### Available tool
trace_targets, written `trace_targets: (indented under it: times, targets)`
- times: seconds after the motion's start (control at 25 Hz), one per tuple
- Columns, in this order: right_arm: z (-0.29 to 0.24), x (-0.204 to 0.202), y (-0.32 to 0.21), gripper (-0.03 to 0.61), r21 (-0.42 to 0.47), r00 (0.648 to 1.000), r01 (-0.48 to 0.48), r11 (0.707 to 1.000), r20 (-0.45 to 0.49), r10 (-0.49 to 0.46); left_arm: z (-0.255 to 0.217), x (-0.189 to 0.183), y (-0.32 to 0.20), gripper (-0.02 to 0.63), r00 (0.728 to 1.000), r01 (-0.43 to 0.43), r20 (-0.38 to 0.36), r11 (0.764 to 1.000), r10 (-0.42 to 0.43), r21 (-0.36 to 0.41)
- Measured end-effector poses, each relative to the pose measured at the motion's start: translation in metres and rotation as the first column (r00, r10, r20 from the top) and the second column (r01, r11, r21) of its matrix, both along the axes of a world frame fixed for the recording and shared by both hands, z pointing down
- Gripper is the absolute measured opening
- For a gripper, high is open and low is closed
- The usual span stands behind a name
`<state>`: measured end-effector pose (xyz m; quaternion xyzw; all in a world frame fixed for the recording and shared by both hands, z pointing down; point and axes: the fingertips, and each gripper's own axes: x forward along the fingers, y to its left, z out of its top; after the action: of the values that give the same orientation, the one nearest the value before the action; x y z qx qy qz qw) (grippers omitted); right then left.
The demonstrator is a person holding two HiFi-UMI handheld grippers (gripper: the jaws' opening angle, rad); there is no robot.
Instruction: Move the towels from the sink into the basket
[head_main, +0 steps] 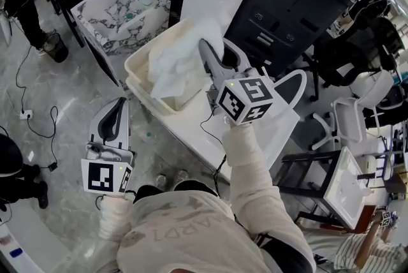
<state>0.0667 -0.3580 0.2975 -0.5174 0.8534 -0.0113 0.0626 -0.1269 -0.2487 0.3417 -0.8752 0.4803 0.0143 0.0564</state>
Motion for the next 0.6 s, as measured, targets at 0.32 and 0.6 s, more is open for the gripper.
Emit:
trace_targets:
  times: [0.32,0.6]
  targets:
    - [0.017,0.0,-0.023,0.115,-0.018,1.0,0.017,1.0,-0.004,-0.017,0.001,0.003,0.0,0.005,0.999,0.03,0.013,1.0,-0.03,-0.002]
    - [0.051,0.005,-0.047,0.116,-0.092,1.0,0.009,0.996,0.009,-0.008,0.004,0.009,-0.002,0.006,0.999,0.042,0.026,0.999,-0.041,-0.015]
